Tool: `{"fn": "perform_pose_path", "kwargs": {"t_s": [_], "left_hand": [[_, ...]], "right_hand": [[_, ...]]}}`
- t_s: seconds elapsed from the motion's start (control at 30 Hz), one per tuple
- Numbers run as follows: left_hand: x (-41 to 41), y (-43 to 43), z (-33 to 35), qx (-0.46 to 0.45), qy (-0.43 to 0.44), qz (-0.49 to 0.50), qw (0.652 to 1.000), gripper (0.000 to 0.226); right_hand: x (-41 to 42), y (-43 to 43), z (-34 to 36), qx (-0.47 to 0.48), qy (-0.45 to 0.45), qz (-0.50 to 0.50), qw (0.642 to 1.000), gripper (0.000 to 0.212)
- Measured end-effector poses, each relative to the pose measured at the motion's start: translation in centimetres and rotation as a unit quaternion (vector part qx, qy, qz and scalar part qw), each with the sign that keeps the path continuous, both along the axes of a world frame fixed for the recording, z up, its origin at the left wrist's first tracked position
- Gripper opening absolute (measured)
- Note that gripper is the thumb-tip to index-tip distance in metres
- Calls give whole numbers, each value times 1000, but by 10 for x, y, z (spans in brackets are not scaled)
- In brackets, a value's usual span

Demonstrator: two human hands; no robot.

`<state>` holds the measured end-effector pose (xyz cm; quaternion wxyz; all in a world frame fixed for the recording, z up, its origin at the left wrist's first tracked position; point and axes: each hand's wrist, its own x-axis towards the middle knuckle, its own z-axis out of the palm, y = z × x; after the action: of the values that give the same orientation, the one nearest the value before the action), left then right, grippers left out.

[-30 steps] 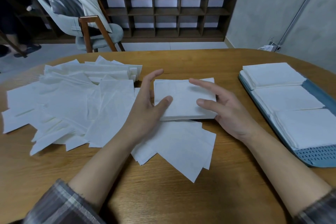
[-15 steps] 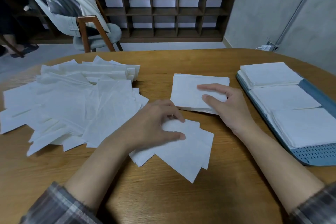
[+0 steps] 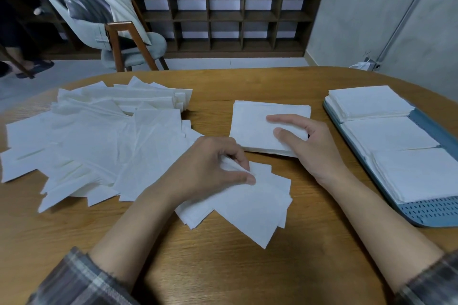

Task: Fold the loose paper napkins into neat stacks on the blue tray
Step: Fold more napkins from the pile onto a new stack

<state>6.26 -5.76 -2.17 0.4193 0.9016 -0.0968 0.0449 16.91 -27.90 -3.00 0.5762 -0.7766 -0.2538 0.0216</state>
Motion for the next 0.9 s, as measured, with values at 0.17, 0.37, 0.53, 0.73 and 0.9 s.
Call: {"fn": "perform_pose_path", "kwargs": {"t_s": [0.17, 0.37, 0.53, 0.73, 0.9], "left_hand": [[0, 3, 6, -90, 7, 21, 996, 8], [0, 0, -3, 10, -24, 10, 1000, 5], [2, 0, -9, 72, -97, 4, 993, 12], [1, -1, -5, 63, -92, -2, 994, 12], [-1, -2, 7, -97, -39, 36, 994, 5]], "right_hand": [[-5, 1, 3, 17, 7, 32, 999, 22], [-5, 1, 4, 15, 7, 29, 999, 21], [-4, 2, 2, 11, 10, 30, 999, 19], [-3, 2, 2, 11, 16, 24, 1000, 18], [-5, 1, 4, 47, 36, 37, 998, 23]]}}
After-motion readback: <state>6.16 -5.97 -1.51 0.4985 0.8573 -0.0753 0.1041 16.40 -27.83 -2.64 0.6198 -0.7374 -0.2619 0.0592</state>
